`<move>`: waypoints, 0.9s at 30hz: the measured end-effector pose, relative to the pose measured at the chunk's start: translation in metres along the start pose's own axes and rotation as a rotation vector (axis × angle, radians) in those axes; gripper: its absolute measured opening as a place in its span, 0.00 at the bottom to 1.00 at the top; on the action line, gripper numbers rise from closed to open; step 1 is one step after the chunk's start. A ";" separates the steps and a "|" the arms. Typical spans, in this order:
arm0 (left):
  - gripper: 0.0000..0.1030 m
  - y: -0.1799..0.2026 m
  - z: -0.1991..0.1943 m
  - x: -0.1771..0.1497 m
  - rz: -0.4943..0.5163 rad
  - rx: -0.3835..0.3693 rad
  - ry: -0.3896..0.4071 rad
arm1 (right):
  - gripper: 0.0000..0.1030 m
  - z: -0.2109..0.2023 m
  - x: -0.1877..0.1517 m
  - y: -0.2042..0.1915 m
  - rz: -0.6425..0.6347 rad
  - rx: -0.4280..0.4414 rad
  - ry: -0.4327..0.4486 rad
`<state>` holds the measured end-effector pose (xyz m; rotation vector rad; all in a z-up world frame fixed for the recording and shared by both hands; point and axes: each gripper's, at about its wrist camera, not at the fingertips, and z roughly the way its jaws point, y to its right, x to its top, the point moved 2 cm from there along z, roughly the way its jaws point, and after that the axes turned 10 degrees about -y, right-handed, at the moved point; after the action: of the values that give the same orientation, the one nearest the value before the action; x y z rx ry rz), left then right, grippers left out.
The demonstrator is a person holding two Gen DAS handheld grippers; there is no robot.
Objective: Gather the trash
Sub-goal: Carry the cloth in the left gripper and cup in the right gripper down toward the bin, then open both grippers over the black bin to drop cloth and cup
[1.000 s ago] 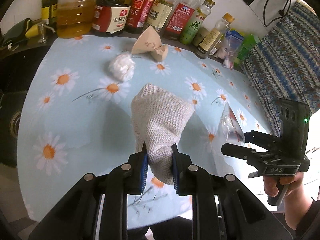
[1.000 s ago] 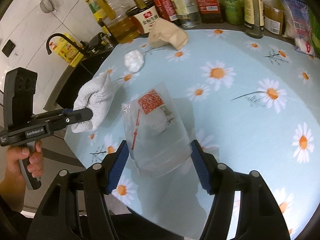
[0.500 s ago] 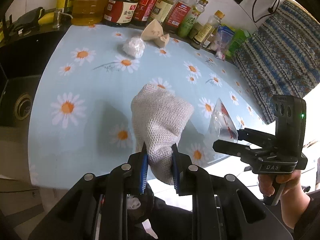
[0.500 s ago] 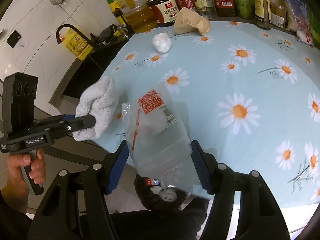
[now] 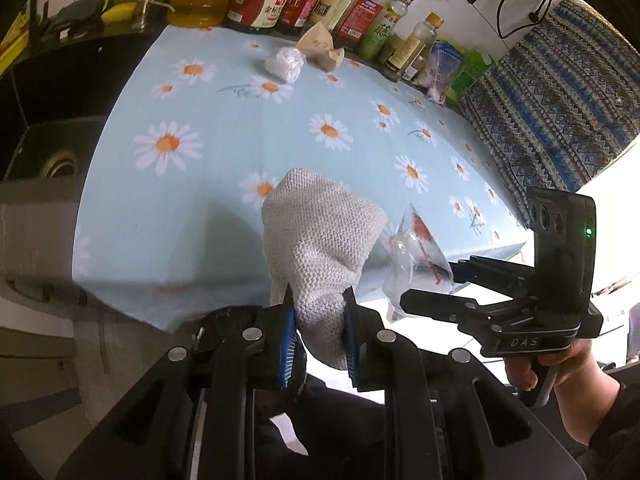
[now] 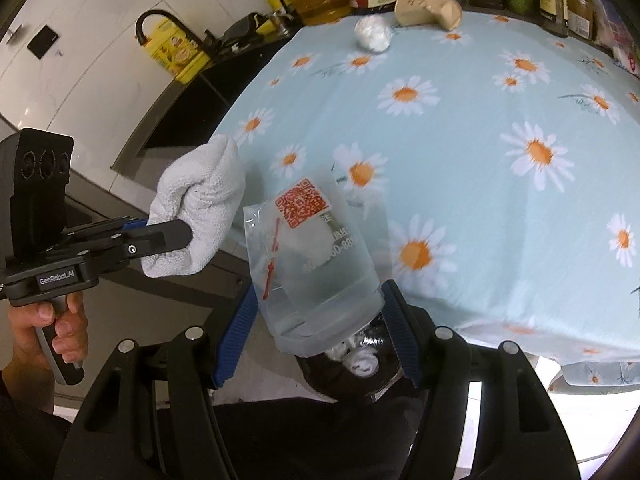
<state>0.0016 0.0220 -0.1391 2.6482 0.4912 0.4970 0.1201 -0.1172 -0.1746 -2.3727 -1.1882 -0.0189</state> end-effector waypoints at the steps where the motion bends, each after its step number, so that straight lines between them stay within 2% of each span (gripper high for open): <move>1: 0.18 -0.001 0.000 -0.004 -0.003 -0.002 -0.004 | 0.61 0.002 -0.003 -0.002 -0.002 0.002 -0.007; 9: 0.18 -0.006 0.009 -0.039 -0.028 -0.024 -0.062 | 0.62 0.022 -0.026 -0.010 -0.005 0.012 -0.067; 14: 0.19 -0.017 0.022 -0.052 -0.048 -0.002 -0.099 | 0.62 0.039 -0.039 -0.012 0.008 0.016 -0.110; 25: 0.19 -0.036 0.050 -0.060 -0.076 0.013 -0.169 | 0.62 0.073 -0.063 -0.008 0.062 0.031 -0.192; 27: 0.22 -0.037 0.055 -0.059 -0.075 0.017 -0.184 | 0.62 0.077 -0.065 -0.009 0.064 0.030 -0.200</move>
<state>-0.0373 0.0129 -0.2181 2.6475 0.5370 0.2242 0.0578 -0.1286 -0.2528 -2.4294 -1.1913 0.2606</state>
